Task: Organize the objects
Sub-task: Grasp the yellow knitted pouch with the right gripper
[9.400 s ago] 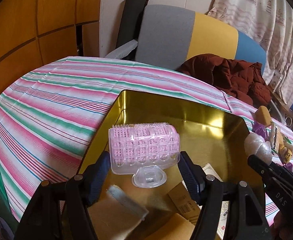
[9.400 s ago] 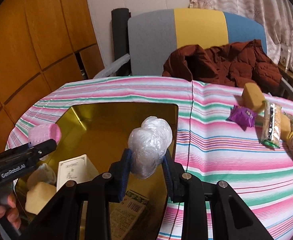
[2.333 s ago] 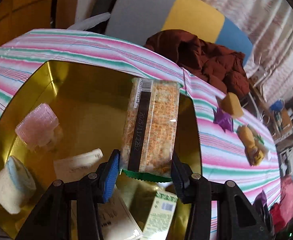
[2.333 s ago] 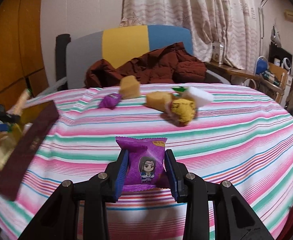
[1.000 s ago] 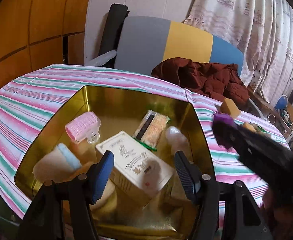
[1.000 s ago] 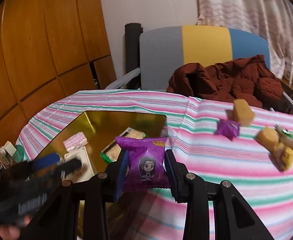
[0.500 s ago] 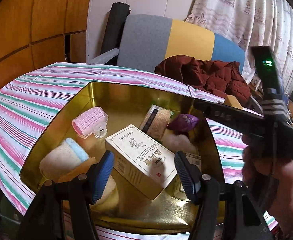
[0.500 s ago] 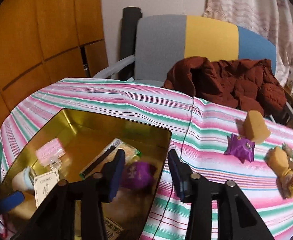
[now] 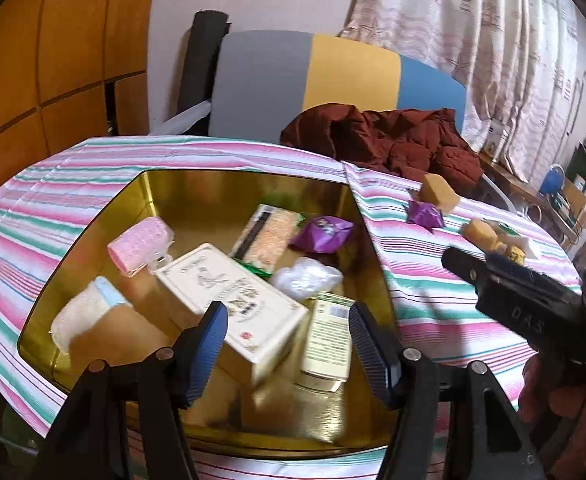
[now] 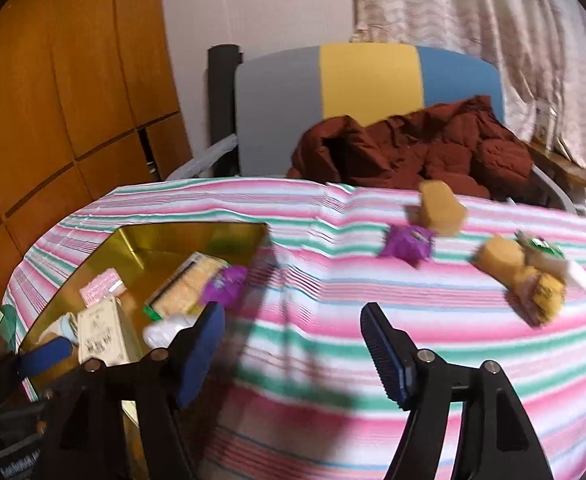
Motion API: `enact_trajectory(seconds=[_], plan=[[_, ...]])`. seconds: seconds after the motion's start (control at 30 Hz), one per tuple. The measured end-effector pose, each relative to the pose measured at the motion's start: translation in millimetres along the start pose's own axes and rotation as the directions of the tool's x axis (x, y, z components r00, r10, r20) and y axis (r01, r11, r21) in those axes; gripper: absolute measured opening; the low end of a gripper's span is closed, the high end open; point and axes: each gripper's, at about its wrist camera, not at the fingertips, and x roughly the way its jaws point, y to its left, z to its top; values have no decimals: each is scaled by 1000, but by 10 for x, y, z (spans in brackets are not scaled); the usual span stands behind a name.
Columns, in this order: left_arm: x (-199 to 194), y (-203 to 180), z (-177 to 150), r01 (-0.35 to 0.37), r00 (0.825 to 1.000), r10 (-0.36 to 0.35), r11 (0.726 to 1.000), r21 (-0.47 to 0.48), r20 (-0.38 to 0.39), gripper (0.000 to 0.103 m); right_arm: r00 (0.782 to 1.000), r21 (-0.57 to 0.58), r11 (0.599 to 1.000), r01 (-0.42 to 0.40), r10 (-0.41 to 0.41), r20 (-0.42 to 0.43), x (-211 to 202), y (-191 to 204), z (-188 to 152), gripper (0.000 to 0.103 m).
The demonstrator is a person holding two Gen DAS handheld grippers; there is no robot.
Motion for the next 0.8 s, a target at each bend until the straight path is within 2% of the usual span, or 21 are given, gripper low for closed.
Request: enact_trajectory(seconds=[0.23,0.5,0.7,0.8], plan=[[-20,-387,-35,57,998,-55,995,79,-20,64,993,79,991,106,-103,-52,-112,-575,-268,77],[0,-863,-187,126,991,-114,975,185,-74,64,971,166,958,233,-220,-96,-154,-1271,-533,77],[44,-1140,-304,160,983,-132,957,243,-129,64,952,192,932,306,-295,-84,-163,-1675,-528,79],[62,-1226,-344,168,980,-133,952,257,-148,64,951,222,924,310,-299,-85,-91,-1859,-397,83]])
